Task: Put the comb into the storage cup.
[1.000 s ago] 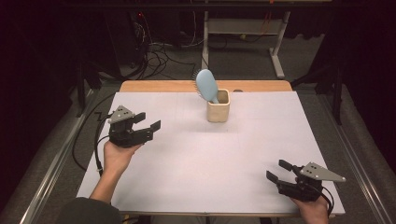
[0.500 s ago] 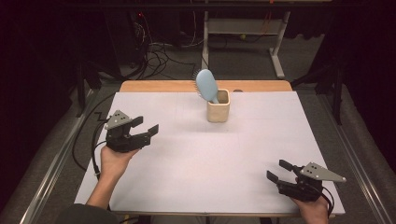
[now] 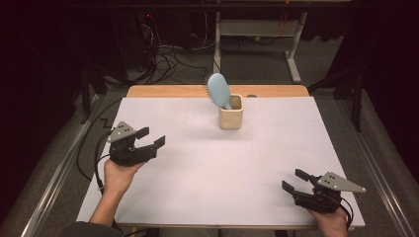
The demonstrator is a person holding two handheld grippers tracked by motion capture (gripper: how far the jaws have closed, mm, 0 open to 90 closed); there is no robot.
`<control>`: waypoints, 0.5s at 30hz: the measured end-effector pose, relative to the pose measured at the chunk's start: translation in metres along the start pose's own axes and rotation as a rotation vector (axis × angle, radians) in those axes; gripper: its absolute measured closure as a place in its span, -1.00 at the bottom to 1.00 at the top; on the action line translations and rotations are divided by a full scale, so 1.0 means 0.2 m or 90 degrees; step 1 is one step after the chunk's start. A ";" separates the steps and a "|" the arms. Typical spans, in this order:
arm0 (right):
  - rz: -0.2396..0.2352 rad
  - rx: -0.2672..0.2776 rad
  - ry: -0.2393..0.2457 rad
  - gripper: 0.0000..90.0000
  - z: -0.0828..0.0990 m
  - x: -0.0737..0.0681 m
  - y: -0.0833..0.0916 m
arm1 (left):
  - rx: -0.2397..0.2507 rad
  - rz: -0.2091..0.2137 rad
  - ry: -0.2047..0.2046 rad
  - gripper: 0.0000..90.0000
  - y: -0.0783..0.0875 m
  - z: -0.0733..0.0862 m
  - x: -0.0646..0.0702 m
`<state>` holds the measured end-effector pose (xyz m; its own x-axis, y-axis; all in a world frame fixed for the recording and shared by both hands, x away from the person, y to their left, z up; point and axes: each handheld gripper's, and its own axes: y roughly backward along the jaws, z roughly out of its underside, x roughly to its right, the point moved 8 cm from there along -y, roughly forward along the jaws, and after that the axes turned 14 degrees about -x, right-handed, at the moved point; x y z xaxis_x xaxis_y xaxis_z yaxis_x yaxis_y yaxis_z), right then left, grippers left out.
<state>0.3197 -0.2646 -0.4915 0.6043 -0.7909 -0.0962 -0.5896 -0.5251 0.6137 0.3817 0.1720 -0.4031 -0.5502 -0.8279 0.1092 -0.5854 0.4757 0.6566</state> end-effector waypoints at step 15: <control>0.001 0.000 0.001 -0.29 0.00 0.00 0.00 | 0.004 -0.001 0.001 -0.27 0.01 0.04 0.00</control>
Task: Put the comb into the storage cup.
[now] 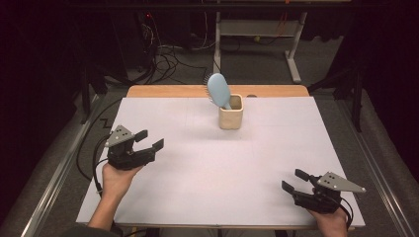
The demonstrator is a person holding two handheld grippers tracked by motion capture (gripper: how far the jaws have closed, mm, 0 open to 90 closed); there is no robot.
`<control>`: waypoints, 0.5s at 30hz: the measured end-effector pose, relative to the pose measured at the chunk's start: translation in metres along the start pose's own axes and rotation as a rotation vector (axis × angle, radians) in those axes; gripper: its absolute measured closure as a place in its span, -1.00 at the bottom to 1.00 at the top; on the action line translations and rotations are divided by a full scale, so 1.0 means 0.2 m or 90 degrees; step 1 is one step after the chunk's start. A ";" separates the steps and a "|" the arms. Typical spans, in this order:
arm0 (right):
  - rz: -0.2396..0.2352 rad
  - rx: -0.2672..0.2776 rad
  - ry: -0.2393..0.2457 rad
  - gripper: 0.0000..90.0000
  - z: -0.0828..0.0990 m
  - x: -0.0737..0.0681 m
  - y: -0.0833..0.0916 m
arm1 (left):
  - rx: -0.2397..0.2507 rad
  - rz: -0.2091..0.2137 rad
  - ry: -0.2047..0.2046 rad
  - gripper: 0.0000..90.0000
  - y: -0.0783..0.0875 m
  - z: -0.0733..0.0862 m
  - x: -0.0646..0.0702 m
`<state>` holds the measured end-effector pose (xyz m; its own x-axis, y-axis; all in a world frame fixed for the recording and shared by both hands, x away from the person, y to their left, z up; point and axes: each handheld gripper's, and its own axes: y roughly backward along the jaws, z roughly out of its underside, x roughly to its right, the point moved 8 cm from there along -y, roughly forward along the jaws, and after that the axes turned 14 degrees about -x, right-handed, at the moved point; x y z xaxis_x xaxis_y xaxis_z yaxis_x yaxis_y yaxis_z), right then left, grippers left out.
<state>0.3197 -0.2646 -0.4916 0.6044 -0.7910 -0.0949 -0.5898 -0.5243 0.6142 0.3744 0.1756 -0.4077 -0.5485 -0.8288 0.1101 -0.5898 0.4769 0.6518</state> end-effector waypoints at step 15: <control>0.000 -0.002 0.002 -0.29 0.00 0.00 0.00 | 0.003 -0.001 0.008 -0.25 0.02 0.06 -0.02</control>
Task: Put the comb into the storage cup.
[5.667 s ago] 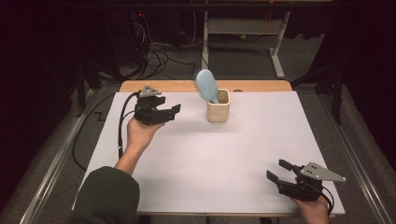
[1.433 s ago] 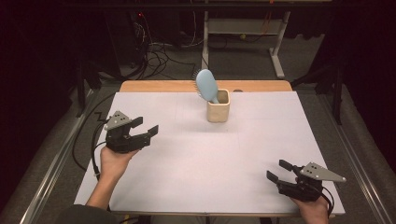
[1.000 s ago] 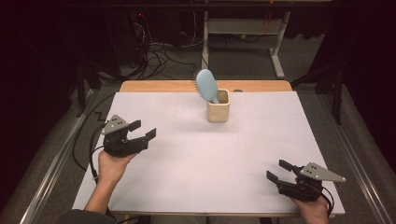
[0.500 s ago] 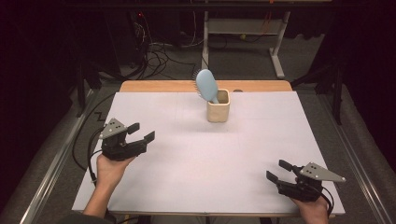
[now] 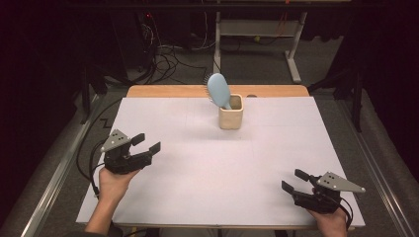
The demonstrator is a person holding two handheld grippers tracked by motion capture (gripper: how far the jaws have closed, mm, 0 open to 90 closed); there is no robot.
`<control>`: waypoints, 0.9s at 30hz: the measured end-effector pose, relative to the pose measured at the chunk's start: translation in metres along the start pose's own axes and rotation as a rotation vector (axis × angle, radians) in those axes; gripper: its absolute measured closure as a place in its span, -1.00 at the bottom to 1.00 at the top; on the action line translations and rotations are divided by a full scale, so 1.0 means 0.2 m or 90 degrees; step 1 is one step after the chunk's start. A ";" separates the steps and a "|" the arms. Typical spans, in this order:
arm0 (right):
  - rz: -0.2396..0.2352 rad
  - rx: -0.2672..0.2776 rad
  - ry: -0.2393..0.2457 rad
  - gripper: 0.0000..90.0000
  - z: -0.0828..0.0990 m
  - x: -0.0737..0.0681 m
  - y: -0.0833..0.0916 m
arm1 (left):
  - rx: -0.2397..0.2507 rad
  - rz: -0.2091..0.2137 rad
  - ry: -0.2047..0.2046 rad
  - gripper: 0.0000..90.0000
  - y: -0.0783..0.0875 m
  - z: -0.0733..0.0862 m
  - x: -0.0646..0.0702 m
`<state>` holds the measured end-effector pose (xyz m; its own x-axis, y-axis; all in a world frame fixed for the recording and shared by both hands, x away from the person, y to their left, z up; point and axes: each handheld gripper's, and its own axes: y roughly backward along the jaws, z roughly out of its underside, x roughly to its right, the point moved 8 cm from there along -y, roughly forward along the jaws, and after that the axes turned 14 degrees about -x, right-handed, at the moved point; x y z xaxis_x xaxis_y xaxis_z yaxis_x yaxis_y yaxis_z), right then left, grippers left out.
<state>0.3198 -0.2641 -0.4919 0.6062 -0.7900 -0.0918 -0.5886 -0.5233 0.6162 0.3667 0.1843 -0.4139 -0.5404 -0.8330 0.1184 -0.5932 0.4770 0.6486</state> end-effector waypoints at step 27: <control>0.000 -0.002 -0.008 -0.29 0.01 0.00 0.00 | -0.002 -0.004 0.033 -0.26 0.03 0.15 -0.07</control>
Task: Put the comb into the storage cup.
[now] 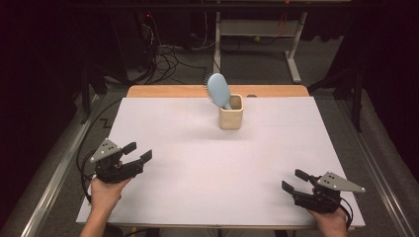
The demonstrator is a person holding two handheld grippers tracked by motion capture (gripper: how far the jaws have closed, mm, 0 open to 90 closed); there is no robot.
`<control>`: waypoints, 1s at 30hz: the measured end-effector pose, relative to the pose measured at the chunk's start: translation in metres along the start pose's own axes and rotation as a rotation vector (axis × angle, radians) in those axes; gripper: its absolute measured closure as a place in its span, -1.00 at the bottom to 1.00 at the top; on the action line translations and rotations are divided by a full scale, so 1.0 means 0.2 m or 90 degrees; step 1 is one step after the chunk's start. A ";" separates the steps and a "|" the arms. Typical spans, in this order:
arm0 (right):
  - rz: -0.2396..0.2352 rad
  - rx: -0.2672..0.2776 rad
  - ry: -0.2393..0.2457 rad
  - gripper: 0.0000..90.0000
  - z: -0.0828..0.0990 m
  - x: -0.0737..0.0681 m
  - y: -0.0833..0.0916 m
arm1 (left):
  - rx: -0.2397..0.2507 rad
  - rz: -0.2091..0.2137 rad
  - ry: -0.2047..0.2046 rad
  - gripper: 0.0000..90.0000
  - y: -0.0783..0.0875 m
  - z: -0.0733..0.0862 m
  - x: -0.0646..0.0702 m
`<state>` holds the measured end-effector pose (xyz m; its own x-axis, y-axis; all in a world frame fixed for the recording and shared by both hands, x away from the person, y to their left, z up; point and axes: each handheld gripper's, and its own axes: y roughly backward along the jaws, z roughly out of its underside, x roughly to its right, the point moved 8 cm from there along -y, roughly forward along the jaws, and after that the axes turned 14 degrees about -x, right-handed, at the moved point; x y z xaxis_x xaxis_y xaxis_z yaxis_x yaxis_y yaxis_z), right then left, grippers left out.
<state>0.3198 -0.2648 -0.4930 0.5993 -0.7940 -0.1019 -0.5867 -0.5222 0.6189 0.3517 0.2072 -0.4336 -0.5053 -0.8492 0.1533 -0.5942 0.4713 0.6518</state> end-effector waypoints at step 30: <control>0.002 0.001 0.000 -0.29 0.00 0.00 0.00 | 0.003 -0.016 0.022 -0.25 -0.03 0.07 -0.04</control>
<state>0.3198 -0.2654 -0.4930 0.5981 -0.7952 -0.0999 -0.5888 -0.5206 0.6183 0.3499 0.2137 -0.4499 -0.4684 -0.8683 0.1632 -0.6088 0.4510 0.6526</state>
